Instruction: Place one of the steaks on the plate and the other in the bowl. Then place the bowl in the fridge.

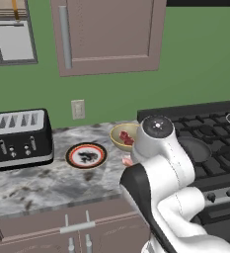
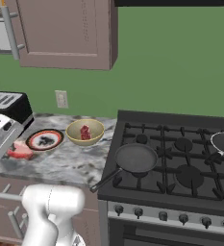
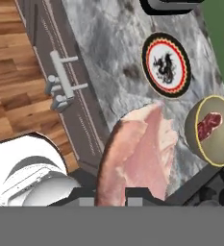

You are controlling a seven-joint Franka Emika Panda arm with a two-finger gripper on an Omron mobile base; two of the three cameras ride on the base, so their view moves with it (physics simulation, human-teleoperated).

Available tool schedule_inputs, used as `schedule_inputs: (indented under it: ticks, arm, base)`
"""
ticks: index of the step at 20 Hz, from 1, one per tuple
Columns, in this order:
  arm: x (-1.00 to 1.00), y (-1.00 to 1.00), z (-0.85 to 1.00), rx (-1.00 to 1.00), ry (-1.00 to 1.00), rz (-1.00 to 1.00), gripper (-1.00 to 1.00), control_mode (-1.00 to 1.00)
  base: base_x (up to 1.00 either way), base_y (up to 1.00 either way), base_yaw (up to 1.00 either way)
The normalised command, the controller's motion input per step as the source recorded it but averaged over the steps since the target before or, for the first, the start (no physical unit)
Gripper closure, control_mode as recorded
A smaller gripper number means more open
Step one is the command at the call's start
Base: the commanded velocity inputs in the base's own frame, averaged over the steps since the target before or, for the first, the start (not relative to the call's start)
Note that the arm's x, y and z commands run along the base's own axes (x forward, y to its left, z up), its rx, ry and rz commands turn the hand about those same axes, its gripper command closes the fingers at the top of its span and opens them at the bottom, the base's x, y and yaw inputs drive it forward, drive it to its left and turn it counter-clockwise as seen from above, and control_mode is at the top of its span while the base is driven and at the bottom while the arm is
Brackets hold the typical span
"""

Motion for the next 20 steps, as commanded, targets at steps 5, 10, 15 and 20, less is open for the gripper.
schedule_inputs:
  ticks: [5, 10, 15, 20]
  arm:
    - [0.55, 0.49, -0.09, 0.0, -0.04, 0.42, 1.0, -1.0]
    - [0.82, 0.0, -0.33, -0.01, -0.14, 0.16, 1.0, -1.0]
    - [0.8, 0.17, -0.35, -0.13, -0.02, 0.0, 1.0, -1.0]
    - [0.91, 0.0, -0.19, -0.06, 0.01, 0.0, 1.0, -1.0]
  base:
    - [0.0, 0.0, 0.0]
    - [0.0, 0.0, 0.0]
    - [0.0, 0.0, 0.0]
    - [0.0, 0.0, 0.0]
